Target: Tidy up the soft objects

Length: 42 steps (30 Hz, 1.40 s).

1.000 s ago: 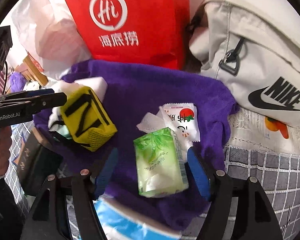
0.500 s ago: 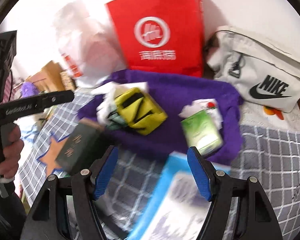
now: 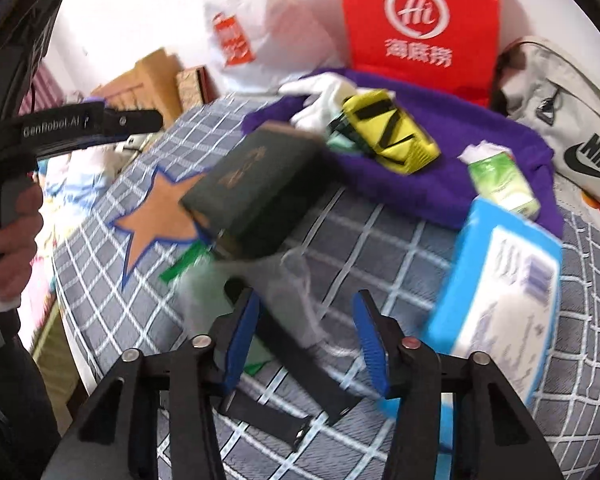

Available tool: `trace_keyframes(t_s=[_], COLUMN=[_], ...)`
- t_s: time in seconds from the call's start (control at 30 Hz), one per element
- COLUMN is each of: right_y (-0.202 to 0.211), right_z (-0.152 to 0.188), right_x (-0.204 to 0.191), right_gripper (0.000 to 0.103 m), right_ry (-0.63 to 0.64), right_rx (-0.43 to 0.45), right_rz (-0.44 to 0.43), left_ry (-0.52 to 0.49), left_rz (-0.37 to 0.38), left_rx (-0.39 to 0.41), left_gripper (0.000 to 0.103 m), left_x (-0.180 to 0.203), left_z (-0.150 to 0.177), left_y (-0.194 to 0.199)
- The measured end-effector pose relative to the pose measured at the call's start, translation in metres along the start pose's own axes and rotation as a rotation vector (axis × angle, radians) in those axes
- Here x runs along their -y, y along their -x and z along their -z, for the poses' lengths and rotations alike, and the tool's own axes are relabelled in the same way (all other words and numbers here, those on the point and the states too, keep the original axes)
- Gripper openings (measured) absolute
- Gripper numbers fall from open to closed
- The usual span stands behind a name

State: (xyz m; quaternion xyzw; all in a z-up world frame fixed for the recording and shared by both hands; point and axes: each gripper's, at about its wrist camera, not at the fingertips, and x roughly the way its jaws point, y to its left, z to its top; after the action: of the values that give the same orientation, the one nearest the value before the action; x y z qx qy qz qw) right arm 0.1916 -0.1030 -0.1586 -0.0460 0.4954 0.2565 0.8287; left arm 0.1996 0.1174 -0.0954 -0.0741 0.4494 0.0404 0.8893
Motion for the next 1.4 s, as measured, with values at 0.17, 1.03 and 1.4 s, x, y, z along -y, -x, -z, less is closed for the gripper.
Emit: trace_keyframes(t_s=[0.17, 1.03, 1.4], right_y=[-0.019, -0.033, -0.041], right_z=[0.014, 0.016, 0.008], right_x=[-0.016, -0.010, -0.025], right_gripper=[0.041, 0.007, 0.007], right_ry=[0.052, 0.015, 0.078], right_rx=[-0.062, -0.137, -0.132], right_rz=[0.019, 0.037, 0.183], left_ry=[0.011, 0.059, 0.062], left_rz=[0.032, 0.140, 0.128], left_rx=[-0.037, -0.026, -0.041], left_gripper=[0.059, 0.059, 0.059], left_x=[-0.004, -0.041, -0.047], left_z=[0.015, 0.042, 0.047], left_y=[-0.009, 0.003, 0.002])
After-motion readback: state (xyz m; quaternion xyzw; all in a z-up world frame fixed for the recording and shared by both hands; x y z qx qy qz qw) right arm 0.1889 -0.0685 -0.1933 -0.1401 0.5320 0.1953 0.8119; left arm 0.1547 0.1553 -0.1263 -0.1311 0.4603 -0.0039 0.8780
